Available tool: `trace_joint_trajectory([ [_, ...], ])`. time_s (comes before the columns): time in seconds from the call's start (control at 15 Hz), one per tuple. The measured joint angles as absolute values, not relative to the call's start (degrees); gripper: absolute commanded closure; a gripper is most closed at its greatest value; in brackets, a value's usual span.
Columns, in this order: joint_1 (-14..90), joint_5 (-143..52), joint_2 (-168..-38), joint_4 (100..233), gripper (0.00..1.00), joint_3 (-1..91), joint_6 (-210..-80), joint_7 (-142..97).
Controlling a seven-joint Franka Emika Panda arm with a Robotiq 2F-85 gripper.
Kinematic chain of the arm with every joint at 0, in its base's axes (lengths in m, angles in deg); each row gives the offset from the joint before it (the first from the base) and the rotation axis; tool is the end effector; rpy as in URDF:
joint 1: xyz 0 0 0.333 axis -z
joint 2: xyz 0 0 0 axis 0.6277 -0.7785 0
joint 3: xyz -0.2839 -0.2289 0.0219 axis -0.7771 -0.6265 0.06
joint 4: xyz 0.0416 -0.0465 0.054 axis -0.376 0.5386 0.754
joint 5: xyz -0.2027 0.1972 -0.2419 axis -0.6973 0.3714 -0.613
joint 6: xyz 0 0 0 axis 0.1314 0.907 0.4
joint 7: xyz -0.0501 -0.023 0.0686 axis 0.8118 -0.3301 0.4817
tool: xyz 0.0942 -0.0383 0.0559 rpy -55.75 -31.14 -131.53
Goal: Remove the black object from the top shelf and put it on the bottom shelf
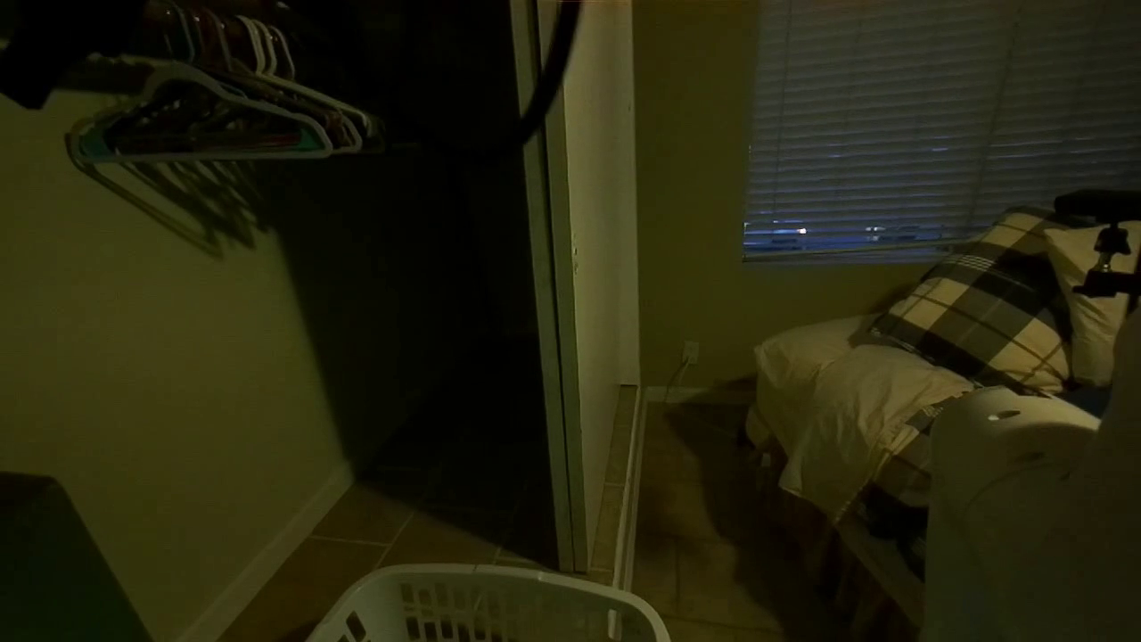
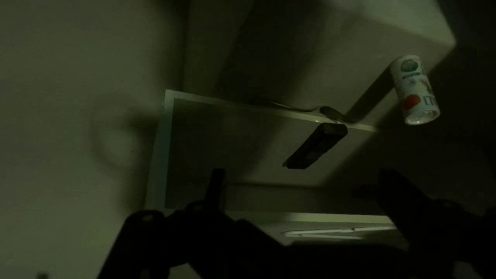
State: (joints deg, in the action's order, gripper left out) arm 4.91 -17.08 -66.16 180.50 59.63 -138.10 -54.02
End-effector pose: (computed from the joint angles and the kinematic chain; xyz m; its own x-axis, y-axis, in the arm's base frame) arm 0.2940 0.3453 0.7840 0.3116 0.6205 0.7196 0.9102 -0.4124 -0.0385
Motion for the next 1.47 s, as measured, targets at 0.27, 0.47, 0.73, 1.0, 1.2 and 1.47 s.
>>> trace_joint_trajectory([
  [0.27, 4.98, -16.35, -75.12, 170.72, 0.00, 62.22, -137.97, -54.05],
  [0.47, 5.45, -17.12, -80.37, 164.84, 0.00, 64.61, -137.60, -54.45],
  [0.73, 5.75, -17.36, -82.43, 162.25, 0.00, 65.04, -137.06, -54.83],
  [1.0, 5.80, -17.39, -82.43, 162.01, 0.00, 65.07, -136.86, -54.90],
  [1.2, 5.80, -17.40, -82.43, 162.01, 0.00, 65.08, -136.85, -54.90],
  [1.47, 7.28, -17.68, -82.54, 162.01, 0.00, 66.64, -136.88, -54.61],
])
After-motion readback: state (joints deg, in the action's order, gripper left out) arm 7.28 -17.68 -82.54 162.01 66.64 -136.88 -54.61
